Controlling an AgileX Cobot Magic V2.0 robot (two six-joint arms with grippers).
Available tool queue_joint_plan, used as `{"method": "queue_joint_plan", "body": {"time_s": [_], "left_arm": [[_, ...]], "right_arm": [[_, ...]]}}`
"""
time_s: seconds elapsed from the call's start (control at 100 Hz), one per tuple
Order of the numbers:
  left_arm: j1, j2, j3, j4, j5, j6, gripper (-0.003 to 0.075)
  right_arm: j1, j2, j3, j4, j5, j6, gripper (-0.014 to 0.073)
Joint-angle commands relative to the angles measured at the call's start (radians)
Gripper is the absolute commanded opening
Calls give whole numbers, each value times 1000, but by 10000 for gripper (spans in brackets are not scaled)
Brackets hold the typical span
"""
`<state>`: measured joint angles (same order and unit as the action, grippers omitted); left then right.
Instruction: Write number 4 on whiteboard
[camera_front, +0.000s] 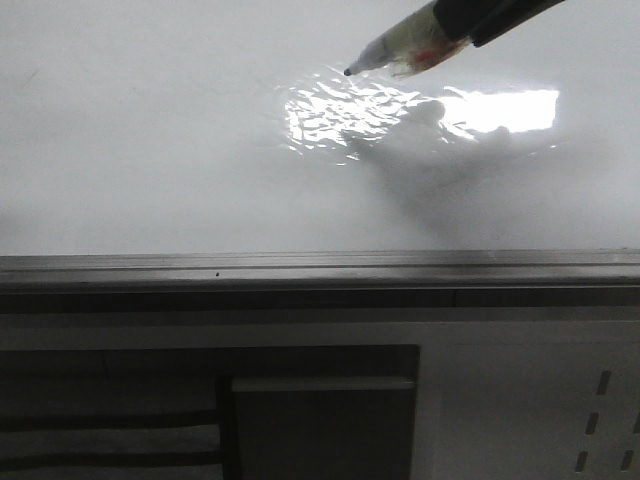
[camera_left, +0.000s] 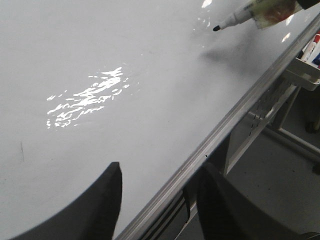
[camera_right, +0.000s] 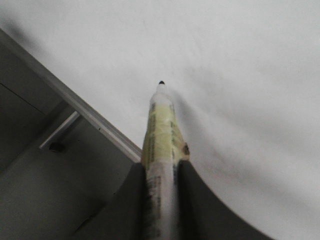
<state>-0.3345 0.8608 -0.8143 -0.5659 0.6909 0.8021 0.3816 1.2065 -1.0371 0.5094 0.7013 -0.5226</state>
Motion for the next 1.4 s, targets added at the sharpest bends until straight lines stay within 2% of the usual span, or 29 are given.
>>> {"method": "queue_joint_plan", "body": {"time_s": [0.0,0.33,0.46,0.61,0.76,0.84,1.04,1.09,1.21,1.32,1.39], "left_arm": [[3,-10,-26,-37,-74,-9,312],[3,-10,-26,-41,-96,-9,312],[3,-10,-26,-41,-99,-9,312],[3,-10,-26,-41,-105,-9,312],[3,-10,-26,-41,-110,-9,312],[3,-10,-26,-41,-111,-9,312],[3,-10,-26,-41,-125,-9,312],[3,-10,-26,-41,-125,-9,312],[3,-10,-26,-41,-120,-5,312],[3,-2,-30,-46,-107,9,312],[-5,15,-49,-56,-58,65,312]], "right_arm": [[-1,7,-23,33,-79,2,-54],[24,120,-23,2,-40,2,-54],[-60,84,-23,-105,15,88,-54],[-130,20,-23,-111,89,86,-54],[-62,-18,-56,-23,76,5,-54],[-30,-11,-76,-29,37,5,-54],[-33,62,-84,-65,5,5,-54],[-35,96,-84,-70,40,5,-54],[-18,137,-88,-49,233,-28,-54],[25,65,-118,-40,197,-86,-54],[37,24,-123,-38,179,-152,-54]]}}
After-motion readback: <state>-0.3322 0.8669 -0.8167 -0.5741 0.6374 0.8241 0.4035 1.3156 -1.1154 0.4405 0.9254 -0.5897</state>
